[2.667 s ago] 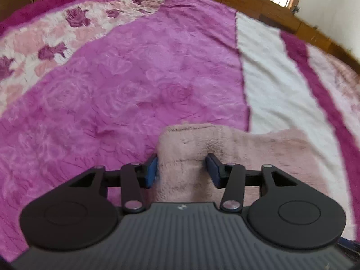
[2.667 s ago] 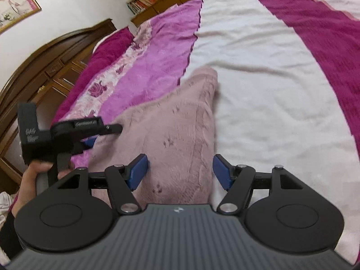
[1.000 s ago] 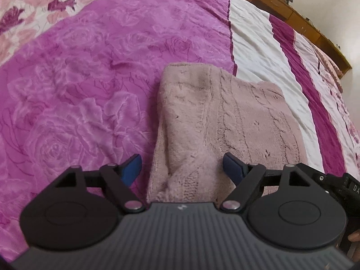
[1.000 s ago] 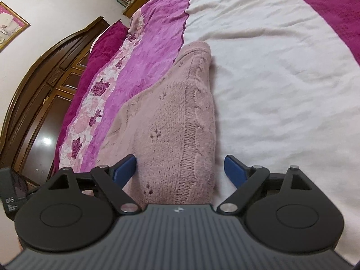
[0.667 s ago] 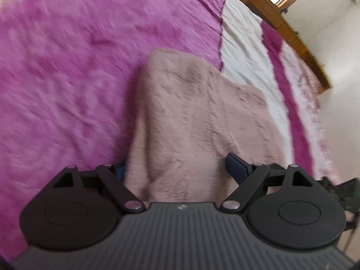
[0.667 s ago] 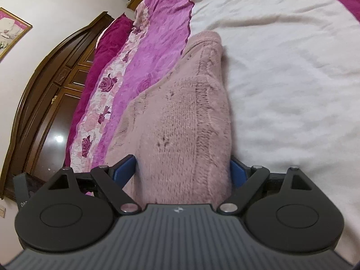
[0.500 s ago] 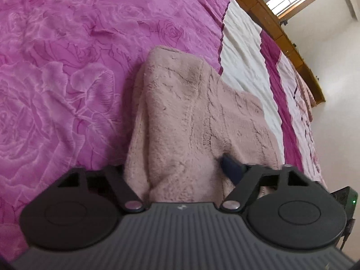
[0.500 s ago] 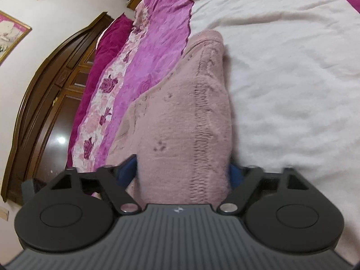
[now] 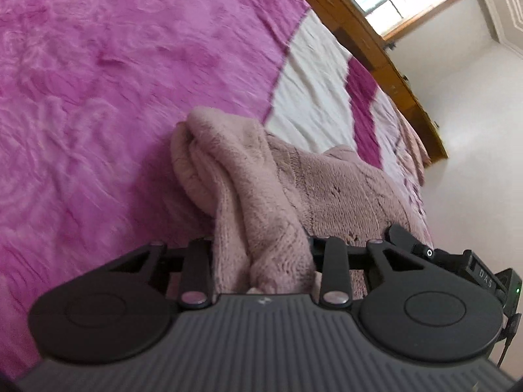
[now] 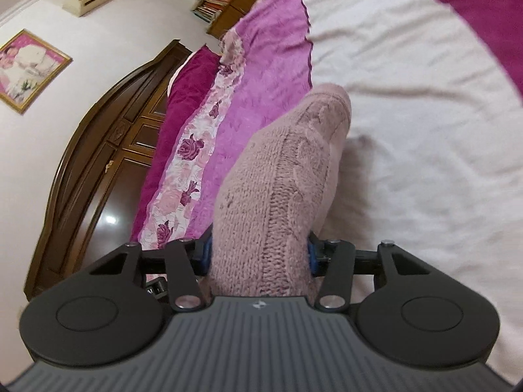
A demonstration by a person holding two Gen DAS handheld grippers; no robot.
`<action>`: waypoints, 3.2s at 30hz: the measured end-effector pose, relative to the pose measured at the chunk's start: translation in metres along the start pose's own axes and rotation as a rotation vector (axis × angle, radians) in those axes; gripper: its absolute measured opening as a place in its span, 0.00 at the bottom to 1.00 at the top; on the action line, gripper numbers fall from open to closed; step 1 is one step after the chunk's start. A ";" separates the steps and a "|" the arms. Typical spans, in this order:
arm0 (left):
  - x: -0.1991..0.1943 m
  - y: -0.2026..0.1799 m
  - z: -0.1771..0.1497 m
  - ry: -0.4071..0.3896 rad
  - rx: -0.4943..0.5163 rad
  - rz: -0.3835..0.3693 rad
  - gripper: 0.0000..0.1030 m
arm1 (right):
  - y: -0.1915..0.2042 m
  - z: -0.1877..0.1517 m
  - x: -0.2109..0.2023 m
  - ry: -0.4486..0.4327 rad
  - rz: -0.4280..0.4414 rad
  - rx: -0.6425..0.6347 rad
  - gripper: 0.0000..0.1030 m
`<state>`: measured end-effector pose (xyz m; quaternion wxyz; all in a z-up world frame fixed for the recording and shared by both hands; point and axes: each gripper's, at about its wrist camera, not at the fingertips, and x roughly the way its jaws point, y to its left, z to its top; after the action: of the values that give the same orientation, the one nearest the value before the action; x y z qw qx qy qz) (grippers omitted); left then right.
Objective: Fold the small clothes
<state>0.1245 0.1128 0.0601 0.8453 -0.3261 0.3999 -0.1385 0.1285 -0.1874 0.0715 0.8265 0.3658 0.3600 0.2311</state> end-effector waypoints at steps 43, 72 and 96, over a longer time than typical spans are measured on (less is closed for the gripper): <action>-0.024 -0.077 -0.132 0.050 0.441 0.359 0.68 | -0.072 -0.113 -0.165 -0.111 -0.284 -0.056 0.74; -0.026 -0.087 -0.200 0.125 0.460 0.497 0.74 | -0.040 -0.177 -0.170 0.005 -0.477 -0.236 1.00; -0.016 -0.083 -0.208 0.160 0.474 0.567 0.74 | -0.051 -0.180 -0.151 0.085 -0.547 -0.228 1.00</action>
<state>-0.0427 -0.0332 0.0276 0.8680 0.0138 0.4961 -0.0127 -0.0988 -0.2374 0.0112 0.8779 0.1500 0.4514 0.0538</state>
